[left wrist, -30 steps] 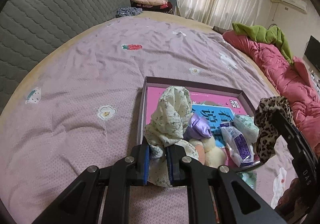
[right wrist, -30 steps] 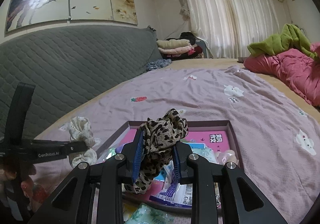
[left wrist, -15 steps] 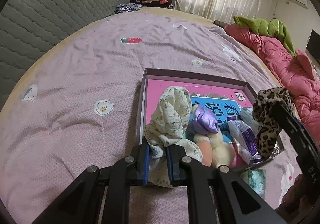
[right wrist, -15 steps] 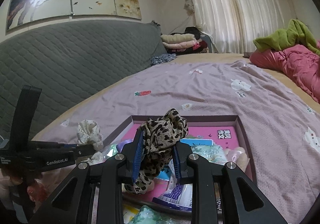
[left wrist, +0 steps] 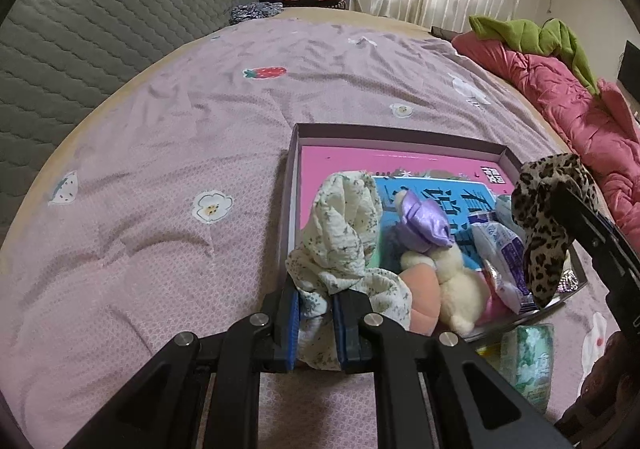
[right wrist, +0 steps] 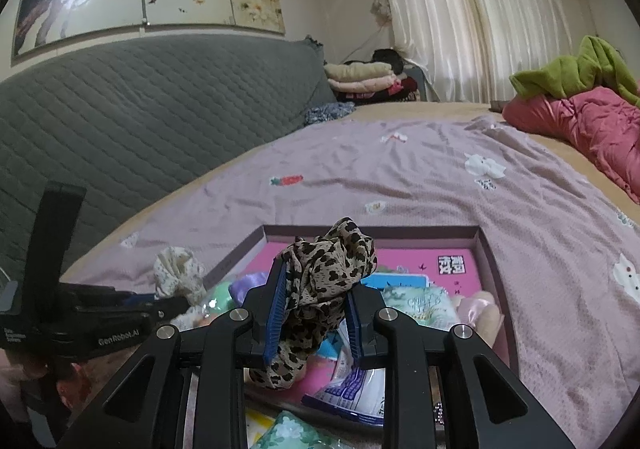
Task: Organize soft objects
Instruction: 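Lower the scrunchie into the box with the left tool while the right tool lowers the leopard cloth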
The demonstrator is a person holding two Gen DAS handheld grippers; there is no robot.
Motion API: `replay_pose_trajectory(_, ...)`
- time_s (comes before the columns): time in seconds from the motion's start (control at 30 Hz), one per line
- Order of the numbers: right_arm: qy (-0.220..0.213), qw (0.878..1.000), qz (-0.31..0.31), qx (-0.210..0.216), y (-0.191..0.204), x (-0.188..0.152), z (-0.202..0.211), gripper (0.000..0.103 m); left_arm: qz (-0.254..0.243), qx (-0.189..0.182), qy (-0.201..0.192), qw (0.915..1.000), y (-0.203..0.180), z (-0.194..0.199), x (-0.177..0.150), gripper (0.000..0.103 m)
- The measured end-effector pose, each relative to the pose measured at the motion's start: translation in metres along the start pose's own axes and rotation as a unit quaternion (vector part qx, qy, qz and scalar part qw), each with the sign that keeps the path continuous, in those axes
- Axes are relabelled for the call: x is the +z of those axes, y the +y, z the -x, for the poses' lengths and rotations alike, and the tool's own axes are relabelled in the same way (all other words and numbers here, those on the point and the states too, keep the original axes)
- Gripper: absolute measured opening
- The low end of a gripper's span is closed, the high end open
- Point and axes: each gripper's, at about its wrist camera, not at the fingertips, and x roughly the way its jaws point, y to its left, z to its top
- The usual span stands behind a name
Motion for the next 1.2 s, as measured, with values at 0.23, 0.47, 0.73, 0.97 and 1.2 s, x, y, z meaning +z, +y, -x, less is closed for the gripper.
replay_pose_trajectory(0.23,0.009,1.000,-0.003,-0.004,-0.004,-0.003,-0.003,0.028,-0.011,0.009,0.005,0.9999,-0.002,-0.004,-0.003,0.014)
replay_pose_trajectory(0.47,0.011,1.000,-0.002,0.000,-0.002,-0.003,-0.004,0.028,-0.021,0.010,0.011,0.9997,-0.006,-0.006,-0.006,0.014)
replay_pose_trajectory(0.73,0.042,0.999,-0.004,-0.008,-0.004,-0.009,-0.015,0.029,-0.023,0.011,0.020,0.9995,-0.006,-0.009,-0.008,0.014)
replay_pose_trajectory(0.97,0.059,0.998,0.000,-0.018,-0.006,-0.013,-0.020,0.030,-0.021,0.010,0.023,0.9995,-0.007,-0.008,-0.007,0.014)
replay_pose_trajectory(1.2,0.067,0.997,0.020,-0.030,-0.001,-0.016,-0.021,0.034,-0.021,0.009,0.023,0.9995,-0.006,-0.005,-0.008,0.014)
